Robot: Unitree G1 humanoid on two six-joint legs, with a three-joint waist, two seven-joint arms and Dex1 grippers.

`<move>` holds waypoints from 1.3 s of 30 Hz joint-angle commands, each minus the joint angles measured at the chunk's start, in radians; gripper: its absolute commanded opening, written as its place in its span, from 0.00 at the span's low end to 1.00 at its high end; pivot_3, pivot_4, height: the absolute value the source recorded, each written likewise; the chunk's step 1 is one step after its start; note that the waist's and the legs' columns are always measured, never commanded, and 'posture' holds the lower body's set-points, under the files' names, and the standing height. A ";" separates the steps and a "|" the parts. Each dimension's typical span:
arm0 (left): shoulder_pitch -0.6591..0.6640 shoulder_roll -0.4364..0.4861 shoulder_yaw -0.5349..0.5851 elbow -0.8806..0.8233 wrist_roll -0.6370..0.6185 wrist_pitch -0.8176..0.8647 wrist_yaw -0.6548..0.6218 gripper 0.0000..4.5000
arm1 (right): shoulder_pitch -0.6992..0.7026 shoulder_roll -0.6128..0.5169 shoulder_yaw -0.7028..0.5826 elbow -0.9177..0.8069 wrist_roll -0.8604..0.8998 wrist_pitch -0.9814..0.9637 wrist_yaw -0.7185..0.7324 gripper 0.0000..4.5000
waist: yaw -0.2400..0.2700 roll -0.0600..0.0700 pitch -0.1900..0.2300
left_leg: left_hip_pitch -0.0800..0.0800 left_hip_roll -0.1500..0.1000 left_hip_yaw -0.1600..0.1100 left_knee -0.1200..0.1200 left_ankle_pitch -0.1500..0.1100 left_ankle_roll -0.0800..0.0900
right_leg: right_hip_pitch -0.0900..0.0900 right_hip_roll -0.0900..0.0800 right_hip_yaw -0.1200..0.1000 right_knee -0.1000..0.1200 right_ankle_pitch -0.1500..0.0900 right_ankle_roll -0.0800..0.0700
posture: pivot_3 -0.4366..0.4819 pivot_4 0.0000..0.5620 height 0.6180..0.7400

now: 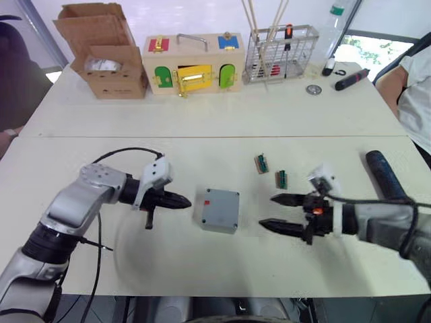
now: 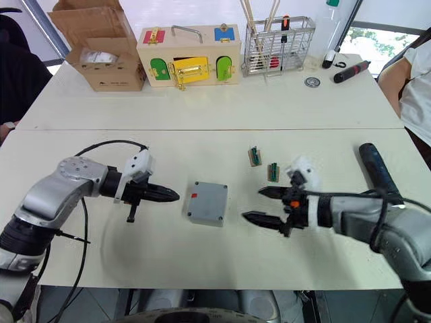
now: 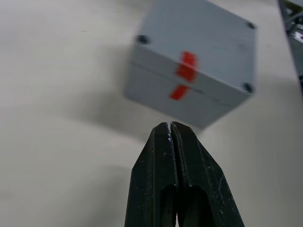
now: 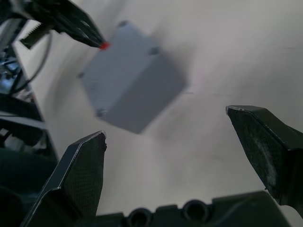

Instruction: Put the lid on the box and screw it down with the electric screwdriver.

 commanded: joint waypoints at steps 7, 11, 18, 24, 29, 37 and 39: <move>0.014 -0.032 -0.045 -0.070 0.009 0.011 0.043 0.00 | 0.006 0.125 0.076 -0.040 -0.066 -0.014 -0.088 0.99 | -0.003 0.000 0.000 | 0.001 0.000 0.000 -0.001 0.000 0.000 | -0.001 0.001 0.000 0.000 0.000 0.000 | 0.48 0.27 1.00; 0.015 -0.057 -0.069 -0.040 0.043 -0.027 0.065 0.00 | -0.001 0.160 0.117 -0.031 -0.096 -0.015 -0.097 0.99 | -0.002 0.000 0.000 | 0.001 0.000 0.000 -0.001 0.000 0.000 | -0.001 0.001 0.000 0.000 0.000 0.000 | 0.48 0.27 1.00; 0.003 -0.092 -0.092 0.007 0.074 -0.073 0.069 0.00 | 0.003 0.208 0.176 -0.042 -0.118 0.000 -0.109 0.99 | -0.001 0.000 0.000 | 0.001 0.000 0.000 -0.001 0.000 0.000 | -0.001 0.001 0.000 0.000 0.000 0.000 | 0.48 0.27 1.00; -0.027 -0.151 -0.126 0.102 0.140 -0.162 0.074 0.00 | 0.006 0.239 0.220 -0.055 -0.141 0.005 -0.122 0.99 | -0.001 0.000 0.000 | 0.001 0.000 0.000 -0.001 0.000 0.000 | -0.001 0.001 0.000 0.000 0.000 0.000 | 0.48 0.27 1.00; -0.054 -0.185 -0.125 0.146 0.162 -0.182 0.067 0.00 | 0.012 0.262 0.232 -0.063 -0.155 0.009 -0.134 0.99 | -0.002 0.000 0.000 | 0.001 0.000 0.000 -0.001 0.000 0.000 | -0.001 0.001 0.000 0.001 0.000 0.000 | 0.48 0.27 1.00; -0.066 -0.202 -0.117 0.161 0.171 -0.189 0.063 0.00 | 0.021 0.279 0.234 -0.081 -0.148 0.025 -0.134 0.99 | -0.003 0.000 0.000 | 0.001 0.000 0.000 -0.001 0.000 0.000 | -0.001 0.001 0.000 0.001 0.000 0.000 | 0.48 0.27 1.00; -0.072 -0.212 -0.116 0.169 0.176 -0.196 0.068 0.00 | 0.022 0.280 0.237 -0.083 -0.149 0.029 -0.134 0.99 | -0.002 0.000 0.000 | 0.001 0.000 0.000 -0.001 0.000 0.000 | -0.001 0.001 0.000 0.001 0.000 0.000 | 0.48 0.27 1.00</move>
